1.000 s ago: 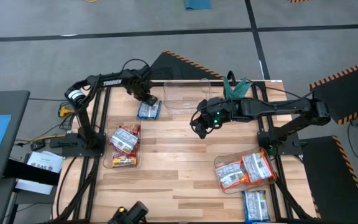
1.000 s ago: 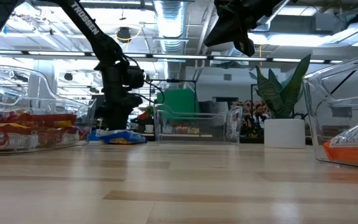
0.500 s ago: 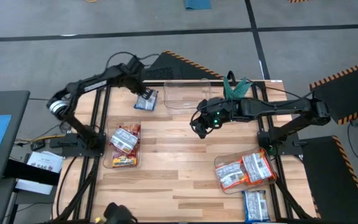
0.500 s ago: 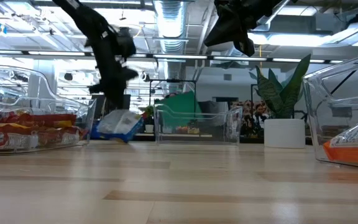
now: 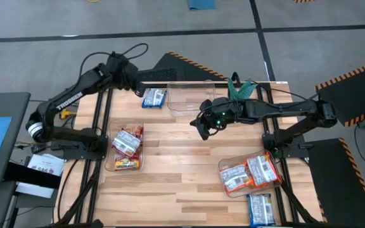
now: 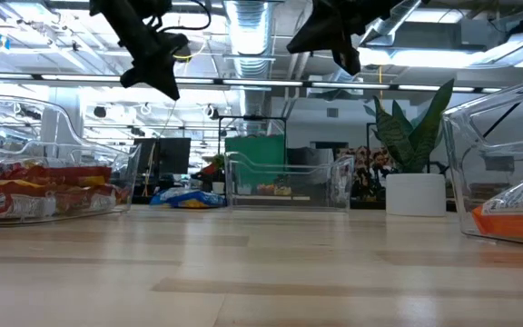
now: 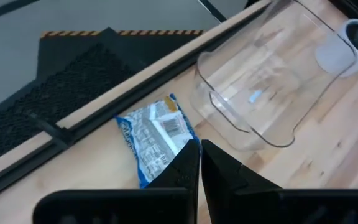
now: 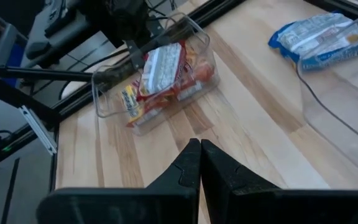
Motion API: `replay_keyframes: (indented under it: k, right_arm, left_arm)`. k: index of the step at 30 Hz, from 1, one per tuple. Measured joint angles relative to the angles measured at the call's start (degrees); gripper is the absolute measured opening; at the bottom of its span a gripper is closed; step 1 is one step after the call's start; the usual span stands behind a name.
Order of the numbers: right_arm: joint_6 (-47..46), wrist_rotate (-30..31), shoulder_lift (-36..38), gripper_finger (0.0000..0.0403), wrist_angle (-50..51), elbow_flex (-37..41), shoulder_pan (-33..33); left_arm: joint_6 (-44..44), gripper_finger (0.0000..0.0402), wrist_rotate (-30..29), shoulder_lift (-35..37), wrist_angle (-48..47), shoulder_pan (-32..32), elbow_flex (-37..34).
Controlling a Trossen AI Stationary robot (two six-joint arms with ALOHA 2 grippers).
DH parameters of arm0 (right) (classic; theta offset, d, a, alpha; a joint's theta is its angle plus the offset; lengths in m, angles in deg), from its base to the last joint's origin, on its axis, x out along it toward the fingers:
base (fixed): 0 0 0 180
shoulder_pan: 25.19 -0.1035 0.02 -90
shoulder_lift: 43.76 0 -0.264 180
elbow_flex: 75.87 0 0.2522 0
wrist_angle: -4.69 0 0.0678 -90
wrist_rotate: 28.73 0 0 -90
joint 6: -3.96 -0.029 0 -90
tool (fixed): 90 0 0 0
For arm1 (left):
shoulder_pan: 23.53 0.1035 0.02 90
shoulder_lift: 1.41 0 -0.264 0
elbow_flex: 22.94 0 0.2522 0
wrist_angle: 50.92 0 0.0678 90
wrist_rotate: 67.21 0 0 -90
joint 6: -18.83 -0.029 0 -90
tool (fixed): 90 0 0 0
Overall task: Sort Maruchan noodles
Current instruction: Put the top blue noodle pack into the top transparent bin
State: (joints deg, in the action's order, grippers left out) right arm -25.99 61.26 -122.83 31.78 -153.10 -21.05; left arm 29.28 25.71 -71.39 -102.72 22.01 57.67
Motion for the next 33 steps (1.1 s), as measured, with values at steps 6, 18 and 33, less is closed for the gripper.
replay_keyframes:
  k: [6, 18, 33]
  right_arm:
    - [0.04, 0.00, 0.00, 0.0033, -0.13, 0.00, 0.50]
    - [0.02, 0.27, 0.00, 0.0033, -0.18, 0.00, 1.28]
    - [-0.02, 2.14, 0.00, 0.0033, -0.15, 0.00, 1.31]
  left_arm:
    - [0.94, 0.0004, -3.15, -2.36, 0.38, -0.24, 0.02]
    - [8.91, 0.0153, -0.96, -22.21, 4.15, 4.77, 0.00]
    - [16.36, 0.0249, -4.47, -33.17, 15.29, 4.89, 0.00]
